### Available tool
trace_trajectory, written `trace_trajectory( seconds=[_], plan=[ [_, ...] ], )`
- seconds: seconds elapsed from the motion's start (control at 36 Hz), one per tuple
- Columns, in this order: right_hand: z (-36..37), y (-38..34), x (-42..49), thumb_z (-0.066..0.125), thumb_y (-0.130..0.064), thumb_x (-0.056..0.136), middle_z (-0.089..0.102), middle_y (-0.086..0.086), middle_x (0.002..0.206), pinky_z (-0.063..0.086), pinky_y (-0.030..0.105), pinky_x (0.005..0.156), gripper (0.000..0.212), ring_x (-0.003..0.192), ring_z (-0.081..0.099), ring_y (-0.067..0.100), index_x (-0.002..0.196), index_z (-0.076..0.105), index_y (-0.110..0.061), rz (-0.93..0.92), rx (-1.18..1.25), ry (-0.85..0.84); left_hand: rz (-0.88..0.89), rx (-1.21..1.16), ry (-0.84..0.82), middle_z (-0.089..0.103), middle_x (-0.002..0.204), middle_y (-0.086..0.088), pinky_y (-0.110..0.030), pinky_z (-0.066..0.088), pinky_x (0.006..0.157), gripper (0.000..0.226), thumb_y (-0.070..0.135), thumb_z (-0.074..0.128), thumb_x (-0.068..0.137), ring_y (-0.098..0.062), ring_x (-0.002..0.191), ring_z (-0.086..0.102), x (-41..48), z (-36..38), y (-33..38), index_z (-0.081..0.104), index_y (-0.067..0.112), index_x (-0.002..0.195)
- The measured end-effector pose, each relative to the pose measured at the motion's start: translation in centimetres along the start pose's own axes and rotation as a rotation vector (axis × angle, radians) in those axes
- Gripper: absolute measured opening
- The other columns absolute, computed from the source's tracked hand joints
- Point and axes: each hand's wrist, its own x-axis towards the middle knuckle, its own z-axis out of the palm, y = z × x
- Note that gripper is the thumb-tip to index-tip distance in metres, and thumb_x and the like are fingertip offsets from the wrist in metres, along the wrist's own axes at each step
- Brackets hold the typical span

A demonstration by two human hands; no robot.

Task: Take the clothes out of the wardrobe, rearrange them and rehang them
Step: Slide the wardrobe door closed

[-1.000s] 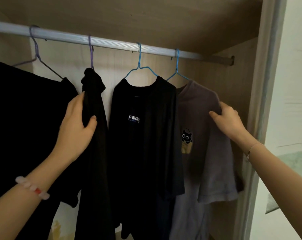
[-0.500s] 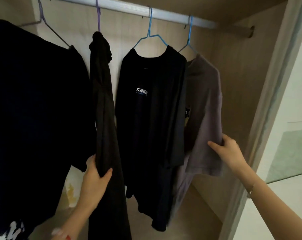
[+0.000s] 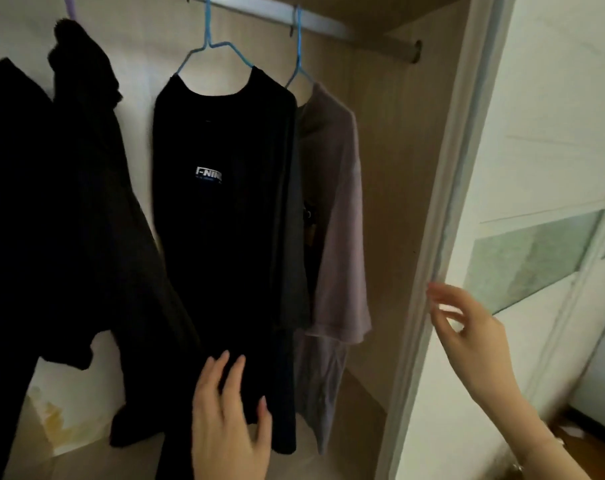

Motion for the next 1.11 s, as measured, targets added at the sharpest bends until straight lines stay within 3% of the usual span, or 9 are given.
trace_trajectory(
  seconds=[0.08, 0.17, 0.25, 0.39, 0.5, 0.72, 0.89, 1.03, 1.11],
  plan=[
    [-1.1, 1.3, 0.8, 0.058, -0.014, 0.089, 0.061, 0.006, 0.121, 0.051, 0.032, 0.087, 0.037, 0.1, 0.062, 0.023, 0.126, 0.055, -0.017, 0.014, -0.071, 0.056, 0.146, -0.067, -0.154, 0.05, 0.129, 0.0, -0.03, 0.027, 0.108, 0.048, 0.035, 0.043, 0.079, -0.019, 0.123, 0.041, 0.5, 2.6, 3.1, 0.045, 0.02, 0.124],
    [-1.8, 3.6, 1.8, 0.057, -0.018, 0.09, 0.049, 0.006, 0.138, 0.044, 0.036, 0.094, 0.048, 0.11, 0.057, 0.026, 0.137, 0.045, -0.019, 0.033, -0.106, 0.028, 0.087, -0.21, -0.392, 0.059, 0.123, 0.007, -0.022, 0.031, 0.101, 0.045, 0.042, 0.042, 0.08, -0.005, 0.118, 0.044, -0.2, 6.0, 5.8, 0.044, 0.031, 0.124],
    [-1.8, 6.0, 2.8, 0.049, -0.027, 0.094, 0.03, 0.0, 0.153, 0.023, 0.027, 0.112, 0.057, 0.14, 0.028, 0.014, 0.147, 0.029, -0.018, 0.017, -0.122, -0.031, 0.081, -0.285, -0.533, 0.052, 0.129, 0.019, -0.007, 0.032, 0.092, 0.043, 0.051, 0.038, 0.082, 0.003, 0.118, 0.046, -0.8, 8.7, 8.5, 0.034, 0.045, 0.125],
    [-0.9, 8.7, 4.7, 0.029, -0.048, 0.097, 0.003, -0.017, 0.157, 0.004, 0.015, 0.115, 0.056, 0.144, 0.0, -0.004, 0.147, 0.007, -0.034, -0.05, -0.054, -0.098, -0.078, -0.342, -0.66, 0.028, 0.151, 0.015, -0.016, 0.027, 0.107, 0.081, 0.068, 0.022, 0.07, -0.004, 0.138, 0.029, 0.1, 13.0, 12.5, 0.019, 0.036, 0.145],
    [0.4, 10.5, 5.0, 0.025, -0.05, 0.094, -0.006, -0.029, 0.154, 0.001, 0.003, 0.11, 0.058, 0.142, -0.002, -0.008, 0.146, 0.0, -0.041, -0.099, 0.028, -0.116, -0.272, -0.42, -0.777, 0.015, 0.157, 0.01, -0.028, 0.024, 0.114, 0.078, 0.052, 0.051, 0.085, -0.012, 0.143, 0.021, 1.4, 16.1, 15.3, 0.009, 0.032, 0.148],
    [1.7, 11.7, 5.0, 0.027, -0.038, 0.095, -0.008, -0.032, 0.153, 0.001, 0.014, 0.116, 0.057, 0.146, -0.002, 0.002, 0.147, 0.002, -0.037, -0.17, 0.085, -0.065, -0.366, -0.466, -0.605, 0.059, 0.105, 0.006, -0.013, 0.039, 0.076, 0.069, 0.062, 0.052, 0.064, -0.016, 0.101, 0.06, 0.4, 19.5, 16.0, 0.057, 0.016, 0.115],
    [1.9, 11.8, 5.1, 0.029, -0.034, 0.095, -0.002, -0.031, 0.153, 0.003, 0.016, 0.117, 0.057, 0.146, 0.004, 0.006, 0.147, 0.008, -0.034, -0.22, 0.035, -0.009, -0.383, -0.563, -0.604, 0.063, 0.105, 0.007, -0.026, 0.052, 0.084, 0.053, 0.063, 0.055, 0.061, -0.009, 0.097, 0.062, 0.3, 19.6, 15.3, 0.053, 0.031, 0.103],
    [1.4, 11.5, 4.9, 0.035, -0.025, 0.092, 0.017, -0.009, 0.154, 0.006, 0.013, 0.115, 0.056, 0.143, 0.012, 0.001, 0.147, 0.024, -0.019, -0.273, -0.031, 0.019, -0.408, -0.582, -0.565, 0.064, 0.106, 0.009, -0.03, 0.052, 0.086, 0.033, 0.061, 0.06, 0.061, -0.006, 0.097, 0.062, -0.2, 18.7, 14.7, 0.047, 0.049, 0.088],
    [1.3, 10.7, 4.4, 0.036, -0.022, 0.09, 0.027, 0.002, 0.152, 0.012, 0.017, 0.115, 0.055, 0.141, 0.024, 0.014, 0.144, 0.032, -0.011, -0.304, -0.053, 0.019, -0.431, -0.599, -0.558, 0.065, 0.107, 0.009, -0.029, 0.052, 0.088, 0.035, 0.061, 0.061, 0.06, -0.004, 0.098, 0.062, -0.4, 17.7, 14.2, 0.049, 0.047, 0.089]
  ],
)
